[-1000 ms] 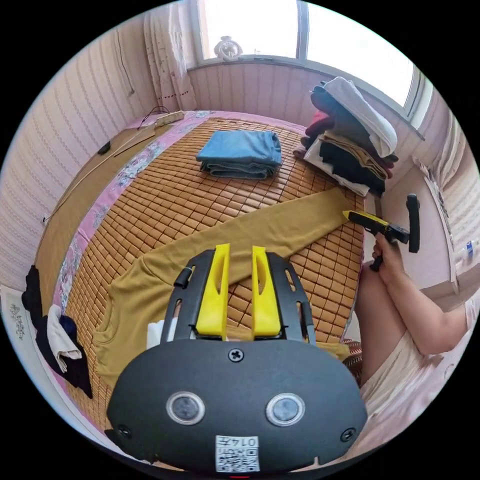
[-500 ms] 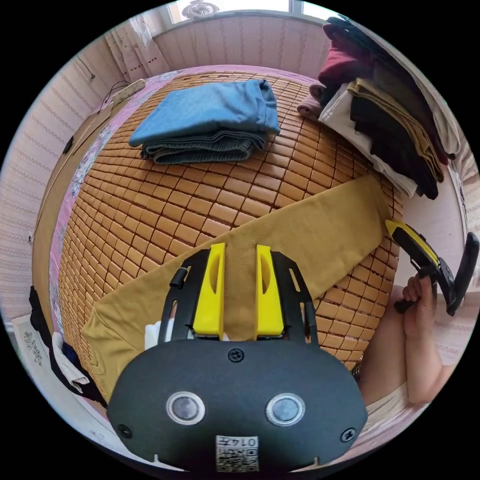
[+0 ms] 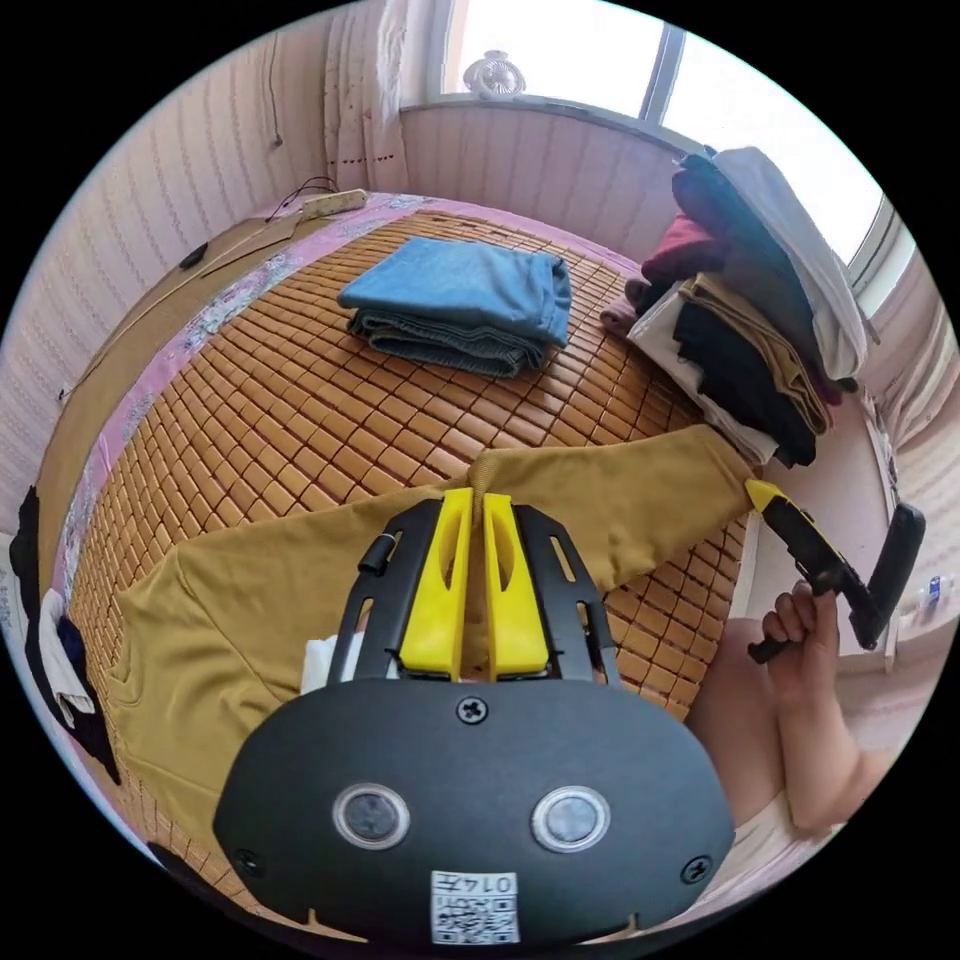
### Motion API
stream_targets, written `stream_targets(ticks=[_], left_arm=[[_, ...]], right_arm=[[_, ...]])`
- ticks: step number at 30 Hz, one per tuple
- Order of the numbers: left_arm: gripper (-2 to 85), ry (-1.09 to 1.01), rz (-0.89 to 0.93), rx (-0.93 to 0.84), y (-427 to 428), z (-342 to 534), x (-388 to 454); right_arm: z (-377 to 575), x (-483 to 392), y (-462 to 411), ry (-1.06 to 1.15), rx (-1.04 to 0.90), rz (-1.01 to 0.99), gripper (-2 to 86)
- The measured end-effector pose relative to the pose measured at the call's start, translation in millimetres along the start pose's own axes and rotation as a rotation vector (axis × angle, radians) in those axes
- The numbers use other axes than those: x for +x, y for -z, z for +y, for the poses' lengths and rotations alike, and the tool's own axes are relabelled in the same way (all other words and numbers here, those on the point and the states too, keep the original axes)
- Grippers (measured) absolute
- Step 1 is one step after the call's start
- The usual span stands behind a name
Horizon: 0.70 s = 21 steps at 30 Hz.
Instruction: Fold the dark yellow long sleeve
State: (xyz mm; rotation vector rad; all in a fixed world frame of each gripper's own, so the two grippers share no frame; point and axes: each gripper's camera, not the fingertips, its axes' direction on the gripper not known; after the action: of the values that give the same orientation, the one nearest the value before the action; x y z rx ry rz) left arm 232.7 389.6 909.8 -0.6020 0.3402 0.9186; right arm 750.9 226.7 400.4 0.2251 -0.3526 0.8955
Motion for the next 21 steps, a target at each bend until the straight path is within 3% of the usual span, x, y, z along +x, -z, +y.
stream_targets(ticks=[3,7,9,12,14,17,19,21], left_arm=[[-0.5,0.050,0.035,0.115,63.8,22.2,-38.9],[-0.4,0.182,0.075,0.326,176.2,81.5,-109.9],[-0.2,0.252,0.060,0.412,223.7,125.2,-140.4],[-0.3,0.458,-0.006,0.464,285.5,227.1,-188.8],[-0.7,0.642,-0.050,0.462,319.2,324.9,-214.0],[-0.7,0.841,-0.145,0.355,342.1,436.2,-226.5],[-0.3,0.957,-0.125,0.297,347.7,489.5,-227.8],[0.7,0.996,-0.074,0.270,351.4,520.9,-223.9]], right_arm=[[-10.0,-51.6,17.1,0.136,0.103,-0.129,0.9],[-41.0,-172.4,37.3,0.415,0.219,-0.517,0.8],[-49.7,-234.7,37.1,0.558,0.169,-0.757,0.8],[-29.9,-342.8,26.2,0.816,-0.020,-1.111,0.8],[22.2,-418.7,-5.0,0.958,-0.326,-1.304,1.0],[131.6,-473.4,-72.4,0.961,-0.767,-1.305,1.4],[203.4,-482.9,-108.8,0.994,-1.003,-1.130,1.8],[251.5,-481.8,-121.8,1.057,-1.100,-1.009,2.7]])
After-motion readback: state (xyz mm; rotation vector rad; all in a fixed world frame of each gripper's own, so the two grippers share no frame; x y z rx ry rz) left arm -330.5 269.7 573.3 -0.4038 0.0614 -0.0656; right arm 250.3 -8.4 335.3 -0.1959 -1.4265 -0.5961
